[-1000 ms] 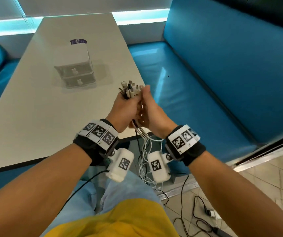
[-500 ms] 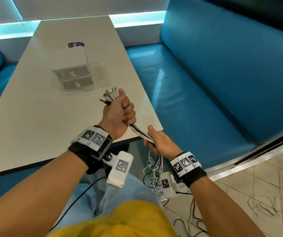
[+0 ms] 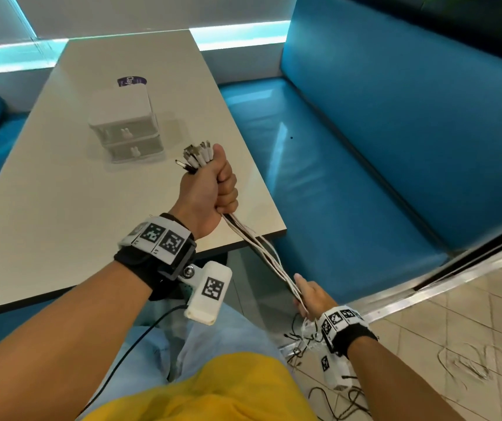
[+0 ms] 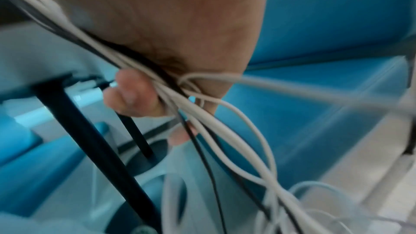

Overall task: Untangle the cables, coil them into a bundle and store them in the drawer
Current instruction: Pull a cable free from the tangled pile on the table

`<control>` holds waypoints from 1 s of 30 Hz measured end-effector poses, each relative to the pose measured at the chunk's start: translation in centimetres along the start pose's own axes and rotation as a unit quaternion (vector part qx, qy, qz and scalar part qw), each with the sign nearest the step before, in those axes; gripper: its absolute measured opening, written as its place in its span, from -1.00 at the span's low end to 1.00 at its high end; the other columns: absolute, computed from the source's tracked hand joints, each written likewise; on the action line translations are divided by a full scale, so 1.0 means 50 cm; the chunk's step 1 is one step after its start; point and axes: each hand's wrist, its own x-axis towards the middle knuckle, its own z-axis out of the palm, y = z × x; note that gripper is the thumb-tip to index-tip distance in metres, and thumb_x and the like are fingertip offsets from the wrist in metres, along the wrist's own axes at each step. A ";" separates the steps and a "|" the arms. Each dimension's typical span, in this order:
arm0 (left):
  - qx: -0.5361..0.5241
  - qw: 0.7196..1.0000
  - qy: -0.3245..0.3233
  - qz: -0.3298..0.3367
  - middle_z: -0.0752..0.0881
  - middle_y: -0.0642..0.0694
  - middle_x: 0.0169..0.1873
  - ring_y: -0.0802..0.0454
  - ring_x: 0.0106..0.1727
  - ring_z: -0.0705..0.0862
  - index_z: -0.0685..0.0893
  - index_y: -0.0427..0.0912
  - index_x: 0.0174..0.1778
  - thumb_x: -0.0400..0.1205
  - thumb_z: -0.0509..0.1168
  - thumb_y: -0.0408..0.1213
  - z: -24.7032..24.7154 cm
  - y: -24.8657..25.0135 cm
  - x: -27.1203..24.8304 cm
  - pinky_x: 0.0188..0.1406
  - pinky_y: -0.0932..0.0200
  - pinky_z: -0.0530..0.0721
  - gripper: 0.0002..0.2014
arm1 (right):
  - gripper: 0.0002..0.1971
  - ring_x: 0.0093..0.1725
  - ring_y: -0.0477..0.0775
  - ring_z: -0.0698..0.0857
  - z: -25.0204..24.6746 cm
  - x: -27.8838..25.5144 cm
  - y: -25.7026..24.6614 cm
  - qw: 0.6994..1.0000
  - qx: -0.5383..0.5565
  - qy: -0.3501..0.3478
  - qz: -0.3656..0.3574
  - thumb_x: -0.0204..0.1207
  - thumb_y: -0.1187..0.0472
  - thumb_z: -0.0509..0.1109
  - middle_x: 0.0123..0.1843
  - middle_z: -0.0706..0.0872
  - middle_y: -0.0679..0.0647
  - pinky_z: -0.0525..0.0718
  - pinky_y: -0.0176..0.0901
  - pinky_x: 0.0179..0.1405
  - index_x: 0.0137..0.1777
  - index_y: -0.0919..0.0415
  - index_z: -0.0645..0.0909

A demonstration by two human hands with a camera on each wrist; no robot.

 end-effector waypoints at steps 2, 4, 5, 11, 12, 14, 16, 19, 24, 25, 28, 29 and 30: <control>0.023 1.000 0.000 0.004 0.16 0.04 -0.68 0.13 -0.67 0.08 0.22 -0.08 -0.50 0.73 0.10 0.08 0.005 -0.008 -0.005 -0.65 0.26 0.06 -0.49 | -0.40 -0.50 0.03 0.58 -0.004 0.012 0.024 0.998 -0.069 0.002 -0.004 0.70 -0.13 0.00 -0.56 0.60 0.05 0.56 -0.08 -0.23 -0.53 0.13 0.47; 0.051 0.999 -0.002 0.002 0.18 0.04 -0.68 0.13 -0.65 0.09 0.25 -0.09 -0.51 0.72 0.12 0.06 0.018 -0.026 -0.009 -0.65 0.26 0.07 -0.49 | -0.54 -0.35 0.07 0.62 -0.014 0.032 0.024 0.992 -0.125 -0.003 -0.007 0.67 -0.04 0.12 -0.41 0.67 0.06 0.60 -0.06 -0.15 -0.44 0.13 0.52; 0.067 0.998 -0.007 -0.001 0.19 0.03 -0.67 0.13 -0.64 0.10 0.25 -0.09 -0.51 0.72 0.13 0.05 0.024 -0.037 -0.012 -0.64 0.25 0.08 -0.49 | -0.61 -0.29 0.07 0.62 -0.023 0.040 0.014 0.991 -0.134 0.004 -0.016 0.64 0.02 0.19 -0.38 0.66 0.03 0.59 -0.06 -0.15 -0.41 0.13 0.52; 0.110 0.993 -0.034 -0.010 0.17 -0.07 -0.57 0.08 -0.59 0.10 0.27 -0.11 -0.49 0.73 0.13 0.01 0.061 -0.082 -0.013 -0.62 0.24 0.16 -0.51 | -0.81 -0.16 0.02 0.74 -0.116 -0.004 -0.168 0.983 0.085 0.100 -0.129 0.56 0.28 0.32 -0.23 0.78 0.04 0.64 -0.15 -0.02 -0.24 0.16 0.71; 0.103 0.994 -0.030 -0.010 0.17 -0.08 -0.56 0.08 -0.59 0.11 0.28 -0.11 -0.49 0.73 0.13 0.00 0.069 -0.085 -0.013 -0.61 0.23 0.18 -0.52 | -0.86 -0.12 -0.06 0.73 -0.122 -0.032 -0.207 0.976 0.106 0.075 -0.175 0.55 0.32 0.33 -0.15 0.78 0.01 0.63 -0.18 0.03 -0.15 0.15 0.71; 0.083 0.996 -0.022 0.000 0.20 -0.05 -0.59 0.10 -0.61 0.14 0.30 -0.13 -0.48 0.73 0.14 -0.02 0.083 -0.089 -0.012 -0.56 0.19 0.20 -0.53 | -0.70 0.09 -0.19 0.69 -0.119 -0.087 -0.279 0.961 0.101 -0.011 -0.256 0.48 0.42 0.36 0.07 0.74 -0.05 0.61 -0.31 0.18 0.16 0.12 0.63; 0.067 0.998 -0.001 0.020 0.26 0.03 -0.67 0.12 -0.60 0.18 0.33 -0.14 -0.48 0.73 0.16 -0.06 0.091 -0.090 -0.013 -0.51 0.17 0.19 -0.55 | -0.49 0.22 -0.12 0.67 -0.097 -0.114 -0.325 0.949 0.084 -0.072 -0.295 0.40 0.38 0.42 0.20 0.68 0.00 0.62 -0.22 0.28 0.34 0.07 0.46; 0.005 0.999 0.029 0.019 0.31 0.03 -0.67 0.09 -0.59 0.24 0.37 -0.16 -0.45 0.73 0.20 -0.12 0.081 -0.074 -0.011 -0.53 0.19 0.31 -0.58 | -0.40 0.12 -0.17 0.69 -0.049 -0.113 -0.345 0.943 0.107 -0.048 -0.312 0.48 0.28 0.46 0.12 0.68 -0.13 0.64 -0.09 0.23 0.47 0.05 0.31; 0.034 0.997 0.065 0.038 0.50 0.00 -0.57 0.11 -0.53 0.49 0.53 -0.15 -0.35 0.69 0.27 -0.13 0.017 -0.034 0.001 -0.36 0.20 0.55 -0.69 | -0.62 -0.49 -0.11 0.42 -0.029 -0.126 -0.370 0.942 -0.006 0.060 -0.331 0.66 0.05 0.27 -0.43 0.48 -0.12 0.42 -0.15 -0.36 0.44 -0.09 0.32; 0.059 0.995 0.077 0.038 0.55 0.02 -0.54 0.13 -0.51 0.52 0.55 -0.14 -0.34 0.67 0.31 -0.13 0.006 -0.030 0.001 -0.34 0.23 0.58 -0.72 | -0.67 -0.48 -0.10 0.43 -0.033 -0.134 -0.379 0.934 -0.048 0.080 -0.346 0.68 0.03 0.24 -0.44 0.47 -0.10 0.39 -0.16 -0.37 0.40 -0.02 0.39; 0.102 0.992 0.079 0.010 0.62 0.03 -0.45 0.14 -0.41 0.59 0.60 -0.10 -0.28 0.57 0.43 -0.12 -0.022 -0.022 0.004 -0.17 0.19 0.64 -0.80 | -0.77 -0.45 -0.02 0.44 -0.046 -0.152 -0.407 0.909 -0.146 0.083 -0.382 0.72 0.02 0.16 -0.46 0.47 -0.08 0.41 -0.05 -0.38 0.18 0.12 0.54; 0.111 0.991 0.074 0.008 0.64 0.02 -0.39 0.12 -0.33 0.61 0.63 -0.10 -0.21 0.53 0.47 -0.11 -0.033 -0.019 0.007 -0.07 0.14 0.63 -0.82 | -0.77 -0.43 0.03 0.45 -0.054 -0.153 -0.417 0.906 -0.158 0.076 -0.384 0.73 0.02 0.14 -0.46 0.47 -0.06 0.42 -0.04 -0.38 0.09 0.13 0.55; 0.128 0.989 0.072 0.015 0.65 0.01 -0.30 0.10 -0.22 0.64 0.66 -0.09 -0.07 0.48 0.51 -0.09 -0.045 -0.014 0.009 0.03 0.10 0.61 -0.76 | -0.76 -0.41 0.06 0.46 -0.065 -0.152 -0.426 0.907 -0.166 0.068 -0.380 0.73 0.02 0.13 -0.45 0.48 -0.05 0.42 -0.04 -0.37 -0.02 0.13 0.54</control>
